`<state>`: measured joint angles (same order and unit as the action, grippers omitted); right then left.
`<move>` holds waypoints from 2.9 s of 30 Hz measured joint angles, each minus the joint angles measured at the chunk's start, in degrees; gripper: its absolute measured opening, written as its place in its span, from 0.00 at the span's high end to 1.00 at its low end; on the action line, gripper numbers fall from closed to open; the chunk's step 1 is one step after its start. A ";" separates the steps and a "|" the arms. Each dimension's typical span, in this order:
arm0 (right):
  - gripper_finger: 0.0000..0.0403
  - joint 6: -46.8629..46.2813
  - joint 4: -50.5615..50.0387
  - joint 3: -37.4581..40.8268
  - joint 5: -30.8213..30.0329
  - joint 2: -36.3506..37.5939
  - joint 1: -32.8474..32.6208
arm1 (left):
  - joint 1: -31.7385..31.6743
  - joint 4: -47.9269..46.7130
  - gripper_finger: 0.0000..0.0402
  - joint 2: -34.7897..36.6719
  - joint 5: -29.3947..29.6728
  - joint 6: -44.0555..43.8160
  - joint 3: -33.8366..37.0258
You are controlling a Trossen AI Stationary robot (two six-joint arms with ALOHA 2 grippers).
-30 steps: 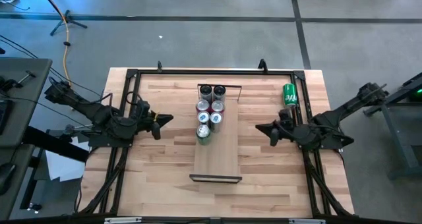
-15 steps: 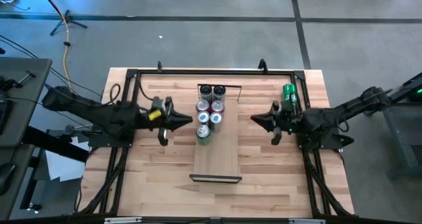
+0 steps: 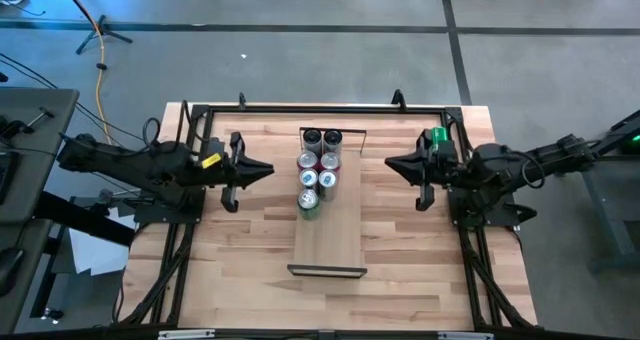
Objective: Place canned beverage on shelf
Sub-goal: Put the green soda can, aligned with the other green soda can on the shelf
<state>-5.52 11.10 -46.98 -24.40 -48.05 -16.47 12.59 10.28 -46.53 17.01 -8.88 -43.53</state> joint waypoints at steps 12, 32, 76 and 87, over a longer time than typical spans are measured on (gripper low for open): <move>1.00 -4.96 -3.16 0.00 -0.02 0.00 0.00 | -2.88 -14.21 1.00 -0.06 6.97 -3.69 -0.04; 1.00 -7.98 -3.16 0.00 -3.60 0.00 0.00 | -19.41 18.88 1.00 -3.29 -5.04 -3.79 34.55; 1.00 -10.08 2.09 0.00 -4.57 -5.25 0.00 | -36.36 27.28 1.00 -36.04 -35.60 11.28 19.84; 1.00 -9.46 2.04 0.00 -4.55 -5.25 0.00 | -36.44 26.41 1.00 -35.55 -35.53 8.80 19.81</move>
<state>-14.98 13.15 -46.98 -28.95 -53.30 -16.47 -23.85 36.69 -82.08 -18.52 -0.07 -23.72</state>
